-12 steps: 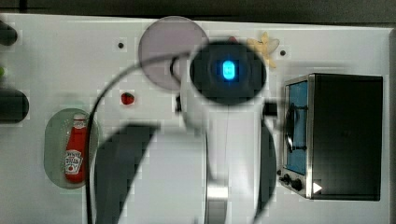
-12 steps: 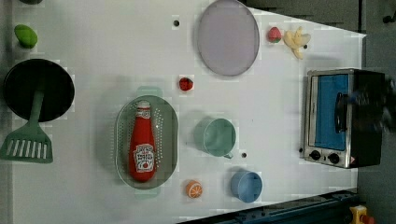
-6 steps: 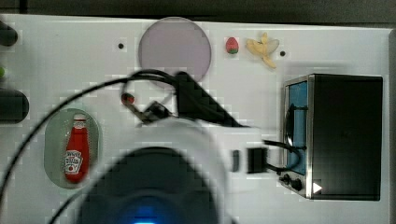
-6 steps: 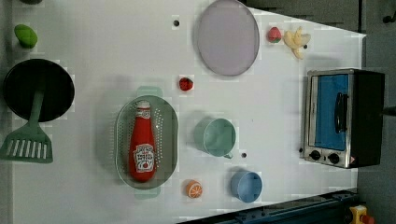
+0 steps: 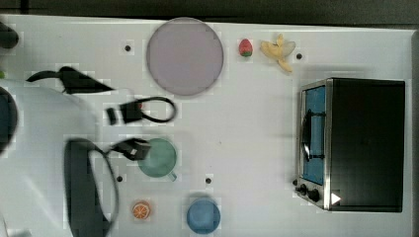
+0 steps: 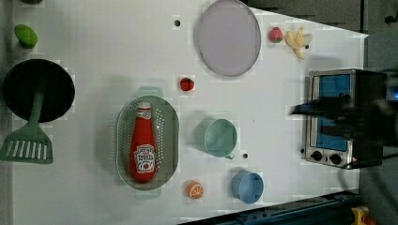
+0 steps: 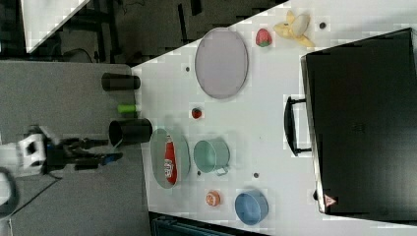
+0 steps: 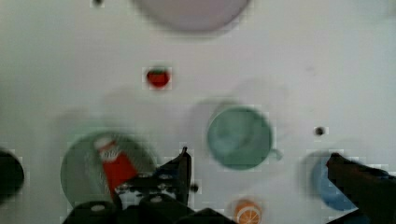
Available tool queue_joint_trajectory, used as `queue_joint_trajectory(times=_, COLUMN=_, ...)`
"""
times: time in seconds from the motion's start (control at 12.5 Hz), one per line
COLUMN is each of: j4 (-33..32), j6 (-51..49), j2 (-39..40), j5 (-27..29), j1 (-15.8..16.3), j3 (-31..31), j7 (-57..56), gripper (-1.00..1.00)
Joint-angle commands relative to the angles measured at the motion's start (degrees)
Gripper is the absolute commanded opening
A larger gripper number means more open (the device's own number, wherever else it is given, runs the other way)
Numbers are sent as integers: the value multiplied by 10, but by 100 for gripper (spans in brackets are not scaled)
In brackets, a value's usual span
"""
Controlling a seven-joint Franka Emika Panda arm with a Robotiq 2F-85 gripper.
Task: Pick ketchup from strainer and place it on the table
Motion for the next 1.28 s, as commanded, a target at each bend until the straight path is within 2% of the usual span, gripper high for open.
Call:
queue_joint_trajectory(times=0.08, j4=-9, j6=46, j2=17, j5=1, j1=12, j3=73, j7=23, gripper=100)
queue_joint_trajectory(times=0.32, j4=-21, j6=94, j2=71, j5=-3, j1=17, j3=136, j7=23, gripper=100)
queue_joint_trajectory(times=0.56, j4=-53, j6=143, j2=119, j5=-21, j1=23, j3=169, j7=23, gripper=100)
queue_joint_trajectory(times=1.04, j4=-134, j6=306, j2=213, j5=-123, j1=38, j3=172, j7=46, gripper=100)
queue_joint_trajectory(times=1.28, j4=-151, j6=378, j2=272, j5=-163, j1=40, j3=170, j7=82, gripper=100)
